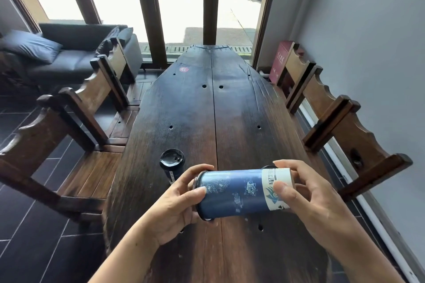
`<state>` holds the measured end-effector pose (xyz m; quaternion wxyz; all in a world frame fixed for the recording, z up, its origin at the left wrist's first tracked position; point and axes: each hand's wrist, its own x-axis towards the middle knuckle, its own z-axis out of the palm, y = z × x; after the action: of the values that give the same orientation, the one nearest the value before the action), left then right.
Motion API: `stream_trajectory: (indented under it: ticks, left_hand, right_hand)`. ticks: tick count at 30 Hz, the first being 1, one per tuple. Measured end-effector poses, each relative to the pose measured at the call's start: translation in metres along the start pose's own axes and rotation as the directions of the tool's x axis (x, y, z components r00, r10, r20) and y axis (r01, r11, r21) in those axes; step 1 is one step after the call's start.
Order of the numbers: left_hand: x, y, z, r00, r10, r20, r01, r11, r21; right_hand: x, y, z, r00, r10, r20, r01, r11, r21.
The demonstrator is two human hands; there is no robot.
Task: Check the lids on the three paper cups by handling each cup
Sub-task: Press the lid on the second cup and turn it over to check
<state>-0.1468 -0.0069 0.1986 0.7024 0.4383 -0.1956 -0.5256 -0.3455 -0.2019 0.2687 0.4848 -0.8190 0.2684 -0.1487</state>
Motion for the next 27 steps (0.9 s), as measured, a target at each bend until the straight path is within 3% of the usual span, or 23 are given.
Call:
stream_trajectory:
  ticks: [3,12,16,21,27]
  left_hand:
    - [0.001,-0.001,0.0,0.999,0.034,-0.038,-0.033,0.999,0.01]
    - [0.0,-0.005,-0.003,0.999,0.027,0.029,-0.026,0.999,-0.022]
    - [0.004,0.006,-0.004,0.993,-0.115,0.011,0.115,0.988,-0.103]
    - [0.006,0.018,0.0,0.947,-0.32,0.022,0.317,0.944,0.087]
    - [0.005,0.014,-0.006,0.97,-0.233,0.075,0.227,0.971,0.073]
  right_hand:
    - [0.002,0.0,0.0,0.999,0.03,-0.019,-0.029,0.999,0.041]
    - [0.002,-0.003,0.0,0.999,0.027,-0.023,-0.027,1.0,-0.003]
    - [0.0,-0.006,-0.001,0.999,-0.021,-0.039,0.021,1.0,-0.008]
    - [-0.003,-0.011,0.002,0.998,-0.049,-0.026,0.048,0.998,-0.029]
    - [-0.004,-0.008,0.001,0.998,-0.057,-0.014,0.056,0.997,-0.055]
